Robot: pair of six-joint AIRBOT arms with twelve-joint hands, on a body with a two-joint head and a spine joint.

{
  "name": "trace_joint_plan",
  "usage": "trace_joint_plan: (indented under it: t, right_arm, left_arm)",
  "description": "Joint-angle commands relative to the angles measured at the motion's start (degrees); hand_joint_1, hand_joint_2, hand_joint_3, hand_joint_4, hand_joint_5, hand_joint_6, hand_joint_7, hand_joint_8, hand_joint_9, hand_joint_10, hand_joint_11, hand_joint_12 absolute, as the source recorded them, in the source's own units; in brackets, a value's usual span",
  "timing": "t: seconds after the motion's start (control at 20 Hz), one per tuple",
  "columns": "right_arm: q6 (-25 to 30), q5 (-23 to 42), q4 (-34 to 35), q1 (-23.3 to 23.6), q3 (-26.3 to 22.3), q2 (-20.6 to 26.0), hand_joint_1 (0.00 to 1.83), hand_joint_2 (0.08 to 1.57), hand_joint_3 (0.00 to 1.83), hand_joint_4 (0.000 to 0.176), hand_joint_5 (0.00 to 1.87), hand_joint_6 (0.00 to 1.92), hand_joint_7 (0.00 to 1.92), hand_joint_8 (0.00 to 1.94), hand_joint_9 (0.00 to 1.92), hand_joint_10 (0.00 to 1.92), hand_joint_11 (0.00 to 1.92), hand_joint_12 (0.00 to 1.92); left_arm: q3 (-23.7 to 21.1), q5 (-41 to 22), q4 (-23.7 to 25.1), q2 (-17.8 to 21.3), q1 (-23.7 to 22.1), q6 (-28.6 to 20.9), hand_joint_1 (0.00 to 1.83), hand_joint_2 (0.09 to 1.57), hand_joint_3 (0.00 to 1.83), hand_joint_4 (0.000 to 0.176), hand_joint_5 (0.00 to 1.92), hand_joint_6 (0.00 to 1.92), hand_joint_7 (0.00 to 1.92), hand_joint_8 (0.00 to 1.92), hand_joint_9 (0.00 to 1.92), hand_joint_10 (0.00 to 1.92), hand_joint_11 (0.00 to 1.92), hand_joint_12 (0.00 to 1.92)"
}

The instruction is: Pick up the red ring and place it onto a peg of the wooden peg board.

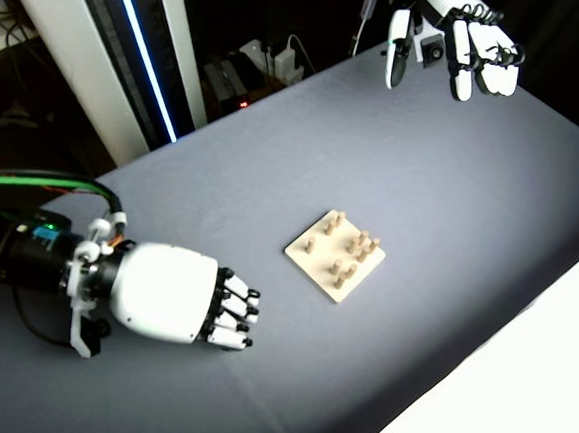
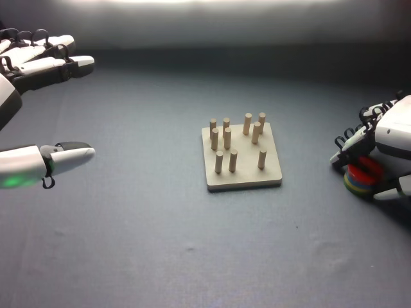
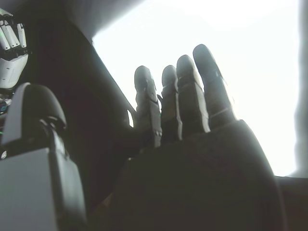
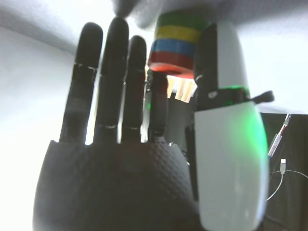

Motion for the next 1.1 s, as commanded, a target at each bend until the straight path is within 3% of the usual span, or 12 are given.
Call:
trace_joint_plan:
  t: [0.0, 0.1, 0.15, 0.2, 0.25, 0.3, 0.55, 0.7, 0.8, 0.85, 1.0, 1.05]
  right_arm:
    - [0.15, 4.85, 1.29, 0.72, 0.23, 0.05, 1.15, 1.02, 0.00, 0.000, 0.83, 0.00, 0.90, 0.02, 0.93, 0.09, 0.30, 1.42]
    - [0.15, 4.85, 1.29, 0.72, 0.18, 0.03, 1.17, 1.03, 0.00, 0.000, 0.91, 0.01, 0.98, 0.03, 0.97, 0.13, 0.41, 1.39]
    - [0.15, 4.85, 1.29, 0.72, 0.18, 0.01, 1.23, 1.06, 0.00, 0.000, 1.02, 0.60, 1.11, 0.67, 1.04, 0.19, 0.48, 1.33]
    - [0.15, 4.87, 1.31, 0.72, 0.18, 0.00, 1.24, 1.06, 0.00, 0.000, 1.03, 0.77, 1.15, 0.75, 1.11, 0.22, 0.48, 1.28]
    - [0.15, 4.97, 1.32, 0.92, 0.15, 0.00, 1.35, 1.06, 0.01, 0.000, 1.06, 0.77, 1.21, 0.62, 0.98, 0.92, 0.48, 1.23]
    - [0.15, 5.36, 1.34, 1.14, 0.08, 0.00, 1.38, 1.07, 0.00, 0.000, 1.03, 0.80, 1.17, 0.69, 0.93, 1.09, 0.56, 1.25]
    - [0.30, 11.61, 1.60, 3.89, -1.33, -0.05, 1.39, 1.06, 0.00, 0.000, 1.02, 0.80, 1.19, 0.58, 1.03, 1.10, 0.82, 1.17]
    - [0.30, 13.68, 0.67, 6.35, -1.61, -1.12, 1.39, 1.06, 0.00, 0.000, 1.03, 0.78, 1.13, 0.69, 1.02, 1.11, 0.88, 1.13]
    - [0.30, 13.67, -0.29, 8.01, -1.03, -2.56, 1.39, 1.06, 0.00, 0.000, 1.01, 0.81, 1.15, 0.63, 1.03, 1.15, 0.87, 1.31]
    - [0.30, 13.60, -0.54, 8.69, -0.51, -3.55, 1.28, 1.06, 0.00, 0.000, 1.04, 0.83, 1.18, 0.71, 1.09, 0.94, 0.91, 1.32]
    - [0.36, 12.58, -1.45, 10.26, 0.63, -5.50, 1.27, 1.06, 0.00, 0.000, 1.11, 0.61, 1.14, 0.91, 1.09, 0.79, 0.82, 1.30]
    - [0.50, 11.89, -2.20, 10.95, 1.04, -6.20, 1.37, 1.06, 0.00, 0.000, 1.06, 0.72, 1.16, 0.73, 1.01, 1.04, 0.76, 1.20]
  left_arm:
    - [0.27, -7.33, -0.13, -0.09, -0.57, -0.35, 0.72, 1.03, 0.00, 0.000, 0.43, 0.00, 0.21, 0.00, 0.19, 0.00, 0.00, 0.70]
    - [0.27, -7.33, -0.16, -0.09, -0.57, -0.36, 0.73, 1.03, 0.00, 0.000, 0.43, 0.00, 0.22, 0.00, 0.20, 0.00, 0.00, 0.74]
    - [0.27, -7.33, -0.17, -0.09, -0.57, -0.36, 0.72, 1.03, 0.00, 0.000, 0.43, 0.00, 0.22, 0.00, 0.20, 0.00, 0.00, 0.74]
    - [0.27, -7.33, -0.18, -0.09, -0.57, -0.36, 0.73, 1.03, 0.00, 0.000, 0.44, 0.00, 0.23, 0.00, 0.20, 0.00, 0.00, 0.74]
    - [0.27, -7.35, -0.24, -0.09, -0.57, -0.36, 0.73, 1.03, 0.00, 0.000, 0.44, 0.00, 0.23, 0.00, 0.20, 0.00, 0.00, 0.71]
    - [0.27, -7.43, -0.30, -0.09, -0.56, -0.36, 0.75, 1.03, 0.00, 0.000, 0.44, 0.00, 0.22, 0.00, 0.19, 0.00, 0.00, 0.67]
    - [0.14, -8.05, -0.60, -0.09, -0.46, -0.36, 0.72, 1.02, 0.00, 0.000, 0.43, 0.00, 0.22, 0.00, 0.20, 0.00, 0.00, 0.82]
    - [0.14, -8.16, -0.82, -0.10, -0.39, -0.35, 0.68, 1.05, 0.01, 0.000, 0.38, 0.00, 0.20, 0.00, 0.16, 0.00, 0.00, 0.67]
    - [0.12, -8.30, -0.90, -0.10, -0.28, -0.35, 0.68, 1.04, 0.00, 0.000, 0.32, 0.00, 0.22, 0.00, 0.19, 0.01, 0.00, 0.75]
    - [0.13, -8.30, -0.94, -0.10, -0.27, -0.35, 0.68, 1.04, 0.00, 0.000, 0.31, 0.00, 0.23, 0.00, 0.19, 0.01, 0.00, 0.78]
    - [0.13, -8.63, -1.12, -0.16, -0.26, -0.33, 0.65, 1.02, 0.00, 0.000, 0.25, 0.00, 0.20, 0.00, 0.20, 0.01, 0.00, 0.85]
    - [0.13, -8.74, -1.25, -0.19, -0.23, -0.33, 0.64, 1.01, 0.00, 0.000, 0.21, 0.00, 0.20, 0.00, 0.21, 0.01, 0.00, 0.86]
